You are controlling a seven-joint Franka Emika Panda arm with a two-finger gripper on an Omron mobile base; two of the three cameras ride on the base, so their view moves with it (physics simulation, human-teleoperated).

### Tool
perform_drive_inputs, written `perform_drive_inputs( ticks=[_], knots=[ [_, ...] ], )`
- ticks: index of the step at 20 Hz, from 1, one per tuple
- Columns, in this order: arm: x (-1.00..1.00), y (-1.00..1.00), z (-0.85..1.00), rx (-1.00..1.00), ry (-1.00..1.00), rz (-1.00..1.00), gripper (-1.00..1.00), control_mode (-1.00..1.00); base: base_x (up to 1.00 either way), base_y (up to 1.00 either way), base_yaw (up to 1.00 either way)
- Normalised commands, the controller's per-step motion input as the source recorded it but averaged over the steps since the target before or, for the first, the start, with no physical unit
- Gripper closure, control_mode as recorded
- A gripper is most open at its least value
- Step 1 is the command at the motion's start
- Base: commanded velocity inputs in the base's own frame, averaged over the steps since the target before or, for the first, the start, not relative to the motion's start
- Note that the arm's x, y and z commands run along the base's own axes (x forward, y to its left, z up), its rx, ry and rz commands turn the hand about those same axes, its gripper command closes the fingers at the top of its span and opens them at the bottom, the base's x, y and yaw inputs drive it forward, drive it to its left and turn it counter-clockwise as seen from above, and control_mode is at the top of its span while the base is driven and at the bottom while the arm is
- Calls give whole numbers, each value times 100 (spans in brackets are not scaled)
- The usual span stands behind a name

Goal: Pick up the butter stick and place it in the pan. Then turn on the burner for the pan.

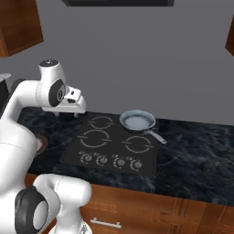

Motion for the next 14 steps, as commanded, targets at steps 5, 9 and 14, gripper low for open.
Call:
perform_drive_inputs(
  ticks=[5, 9, 14],
  knots=[
    [0, 16, -17, 0, 0, 1, -100, -100, 0, 0, 0],
    [0, 28, -11, 0, 0, 9, -100, -100, 0, 0, 0],
    [0, 34, -10, 0, 0, 13, -100, -100, 0, 0, 0]
  ],
)
